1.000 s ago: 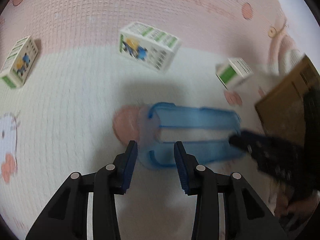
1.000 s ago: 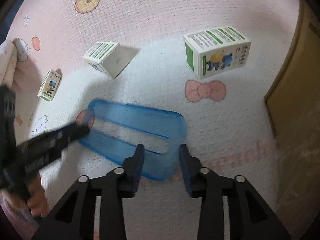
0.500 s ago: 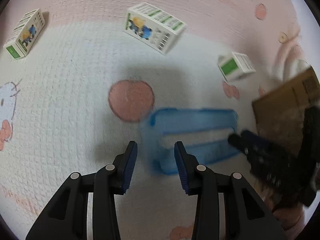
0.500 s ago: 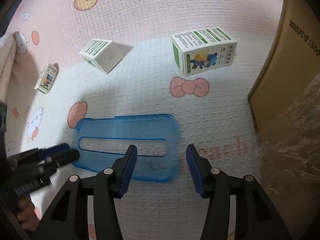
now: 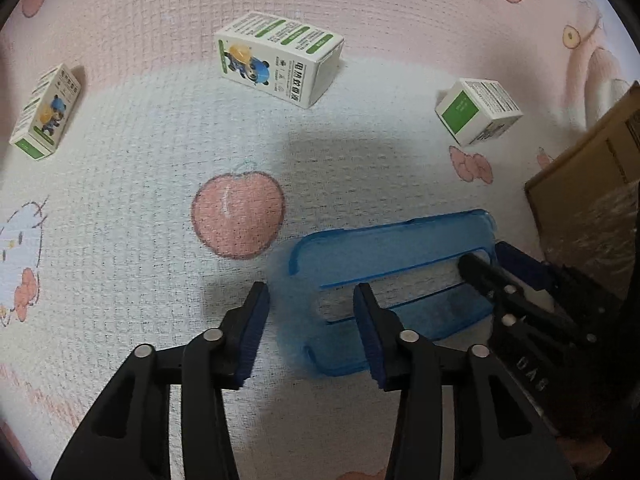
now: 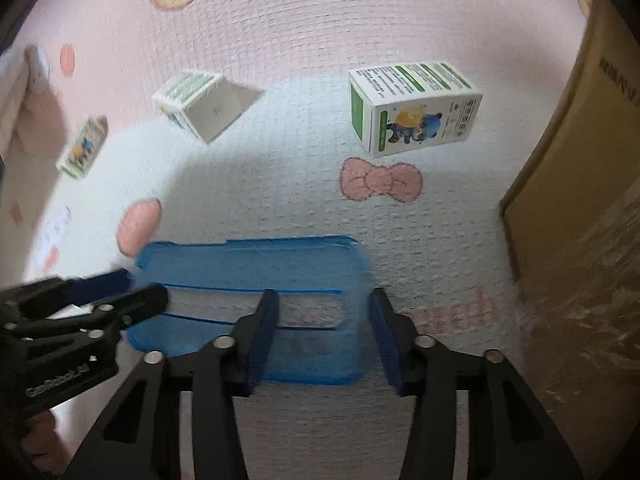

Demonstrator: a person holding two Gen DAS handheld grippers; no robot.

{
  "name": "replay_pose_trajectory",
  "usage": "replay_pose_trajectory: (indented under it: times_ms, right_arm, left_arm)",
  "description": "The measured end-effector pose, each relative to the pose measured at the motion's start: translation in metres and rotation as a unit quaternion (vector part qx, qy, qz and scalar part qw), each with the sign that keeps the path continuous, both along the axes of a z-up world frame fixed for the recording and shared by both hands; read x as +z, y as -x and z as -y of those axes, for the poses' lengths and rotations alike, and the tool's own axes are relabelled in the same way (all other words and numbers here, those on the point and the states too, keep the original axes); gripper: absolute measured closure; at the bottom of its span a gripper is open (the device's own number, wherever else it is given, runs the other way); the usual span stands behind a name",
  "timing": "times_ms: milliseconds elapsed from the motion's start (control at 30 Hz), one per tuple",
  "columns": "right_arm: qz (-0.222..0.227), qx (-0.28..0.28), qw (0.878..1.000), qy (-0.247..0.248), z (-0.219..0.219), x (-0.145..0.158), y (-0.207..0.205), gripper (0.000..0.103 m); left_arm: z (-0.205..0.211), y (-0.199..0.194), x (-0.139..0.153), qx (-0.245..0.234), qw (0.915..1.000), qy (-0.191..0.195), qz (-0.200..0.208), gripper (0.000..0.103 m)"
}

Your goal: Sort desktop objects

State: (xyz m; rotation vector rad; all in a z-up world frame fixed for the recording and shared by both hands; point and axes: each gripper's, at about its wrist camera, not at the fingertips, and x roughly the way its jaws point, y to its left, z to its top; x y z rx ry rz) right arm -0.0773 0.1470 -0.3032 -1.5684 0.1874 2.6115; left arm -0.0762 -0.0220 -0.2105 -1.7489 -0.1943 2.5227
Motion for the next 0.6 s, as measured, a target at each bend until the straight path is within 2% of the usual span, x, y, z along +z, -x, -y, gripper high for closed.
replay_pose_trajectory:
  times_ms: [167,333,500,600]
  right_arm:
    - [-0.005,-0.027,0.999,0.018,-0.011,0.002,-0.003,0.082]
    - [-0.02,-0.045,0.998,0.048,-0.017,0.013,-0.01,0.083]
    - [-0.057,-0.047,0.995,0.059,-0.016,0.044,-0.023,0.083]
    - [-0.09,-0.051,0.992,0.073,-0.016,0.074,-0.035,0.083]
  left_arm:
    - [0.01,-0.01,0.004,0.014,0.9994,-0.033,0.003,0.065]
    - [0.009,-0.019,0.013,0.02,0.999,-0.039,-0.004,0.065]
    - [0.022,-0.032,0.05,0.026,0.9966,-0.054,-0.056,0.065]
    - [0.029,-0.038,0.078,0.031,0.9931,-0.065,-0.092,0.065]
